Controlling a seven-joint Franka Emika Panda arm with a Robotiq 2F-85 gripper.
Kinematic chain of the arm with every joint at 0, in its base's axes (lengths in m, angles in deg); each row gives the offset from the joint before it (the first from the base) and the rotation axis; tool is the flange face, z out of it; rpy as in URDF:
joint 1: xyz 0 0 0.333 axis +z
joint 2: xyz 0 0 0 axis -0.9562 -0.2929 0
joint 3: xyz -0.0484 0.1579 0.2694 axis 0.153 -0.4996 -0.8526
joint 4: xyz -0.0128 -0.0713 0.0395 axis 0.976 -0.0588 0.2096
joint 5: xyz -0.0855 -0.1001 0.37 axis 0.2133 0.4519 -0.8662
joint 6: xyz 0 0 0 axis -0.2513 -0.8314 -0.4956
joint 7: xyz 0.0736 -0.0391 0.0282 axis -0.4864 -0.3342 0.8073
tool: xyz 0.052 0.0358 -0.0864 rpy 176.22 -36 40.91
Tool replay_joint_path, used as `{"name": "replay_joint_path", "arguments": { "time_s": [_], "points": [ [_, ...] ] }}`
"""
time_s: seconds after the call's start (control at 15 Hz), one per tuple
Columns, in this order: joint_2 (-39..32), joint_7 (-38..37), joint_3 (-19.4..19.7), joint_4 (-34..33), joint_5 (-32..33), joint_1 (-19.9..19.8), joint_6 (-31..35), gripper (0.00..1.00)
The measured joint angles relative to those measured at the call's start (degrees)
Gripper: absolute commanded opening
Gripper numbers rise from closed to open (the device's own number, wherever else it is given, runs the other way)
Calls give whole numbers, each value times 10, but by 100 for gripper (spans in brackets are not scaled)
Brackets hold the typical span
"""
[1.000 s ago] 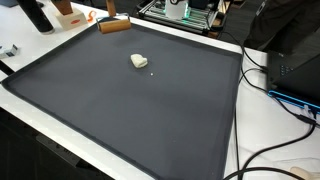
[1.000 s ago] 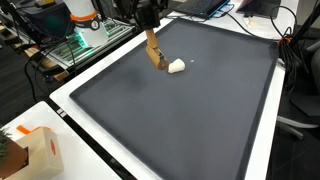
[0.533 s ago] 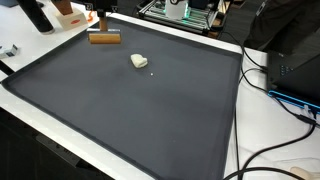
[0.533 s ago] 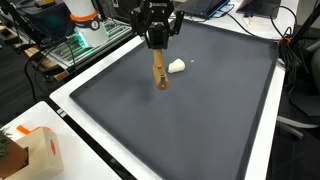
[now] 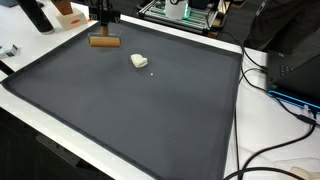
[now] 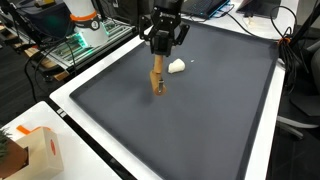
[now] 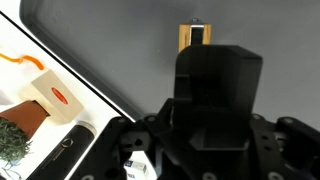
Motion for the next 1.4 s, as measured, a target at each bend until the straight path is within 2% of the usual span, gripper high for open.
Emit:
{"name": "replay_joint_path", "arguments": {
  "time_s": [0.6, 1.4],
  "points": [
    [-54, -34, 0, -28, 69, 50, -59, 23],
    [-89, -43, 0, -47, 111, 73, -83, 23]
  ]
}}
